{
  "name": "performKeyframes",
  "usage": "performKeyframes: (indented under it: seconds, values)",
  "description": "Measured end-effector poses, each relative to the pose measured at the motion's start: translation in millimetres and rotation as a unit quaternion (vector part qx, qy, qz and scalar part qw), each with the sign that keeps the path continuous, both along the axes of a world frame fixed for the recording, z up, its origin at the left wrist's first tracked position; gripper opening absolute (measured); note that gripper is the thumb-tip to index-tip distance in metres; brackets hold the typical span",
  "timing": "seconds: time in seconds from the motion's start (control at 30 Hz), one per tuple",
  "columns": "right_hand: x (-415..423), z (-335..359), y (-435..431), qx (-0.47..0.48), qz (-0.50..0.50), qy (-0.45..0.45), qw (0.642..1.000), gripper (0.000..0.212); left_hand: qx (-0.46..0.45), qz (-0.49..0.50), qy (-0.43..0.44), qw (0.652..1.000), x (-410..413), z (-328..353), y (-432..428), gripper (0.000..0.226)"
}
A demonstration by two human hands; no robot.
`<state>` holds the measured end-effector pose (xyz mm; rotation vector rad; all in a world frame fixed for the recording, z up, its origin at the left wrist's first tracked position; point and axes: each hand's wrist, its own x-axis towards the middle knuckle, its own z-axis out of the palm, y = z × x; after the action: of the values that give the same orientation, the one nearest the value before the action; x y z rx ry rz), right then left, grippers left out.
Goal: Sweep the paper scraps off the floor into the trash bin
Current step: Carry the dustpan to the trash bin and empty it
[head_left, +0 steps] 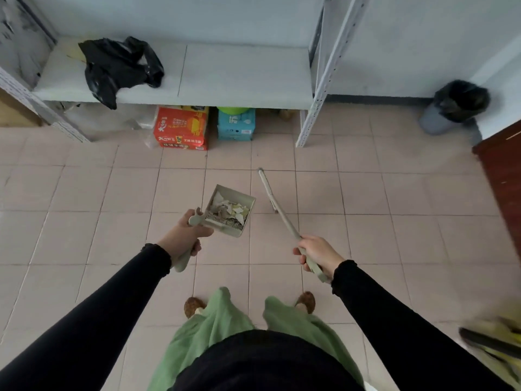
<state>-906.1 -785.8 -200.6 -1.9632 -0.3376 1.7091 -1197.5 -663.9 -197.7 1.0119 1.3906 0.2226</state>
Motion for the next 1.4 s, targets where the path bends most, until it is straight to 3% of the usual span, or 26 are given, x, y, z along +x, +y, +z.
performKeyframes:
  seconds: [0.17, 0.33, 0.53, 0.63, 0.77, 0.87, 1.0, 1.13, 1.2, 1.4]
  values:
    - [109, 10, -35, 0.009, -0.045, 0.016, 0.999, 0.031, 0.035, -0.077, 0.018, 0.996, 124, 7, -11, 0.037]
    - [199, 16, -56, 0.008, -0.105, 0.018, 0.994, 0.035, 0.065, -0.129, 0.017, 0.989, 247, 16, -9, 0.024]
    - [300, 16, -46, 0.013, -0.156, -0.003, 0.988, 0.02, 0.063, -0.135, -0.017, 0.989, 372, 20, 16, 0.029]
    - [351, 19, -31, 0.017, -0.183, -0.016, 0.983, 0.013, 0.037, -0.118, -0.065, 0.99, 430, 22, 40, 0.035]
    - [429, 30, -8, 0.031, -0.229, -0.02, 0.973, 0.014, -0.077, -0.093, -0.178, 0.977, 521, 35, 84, 0.04]
    - [484, 38, 4, 0.03, -0.27, -0.018, 0.962, 0.022, -0.113, -0.125, -0.211, 0.963, 591, 45, 118, 0.06]
    - [548, 52, 8, 0.039, -0.329, -0.007, 0.943, 0.023, -0.096, -0.193, -0.206, 0.955, 685, 63, 142, 0.036]
    - [613, 65, 7, 0.057, -0.364, 0.014, 0.929, 0.012, -0.099, -0.198, -0.201, 0.954, 773, 72, 155, 0.036]
    - [650, 68, 8, 0.064, -0.381, 0.03, 0.922, 0.011, -0.092, -0.211, -0.194, 0.954, 813, 75, 163, 0.047]
    - [770, 64, 15, 0.076, -0.415, 0.053, 0.905, 0.01, -0.014, -0.298, -0.157, 0.942, 932, 91, 181, 0.044]
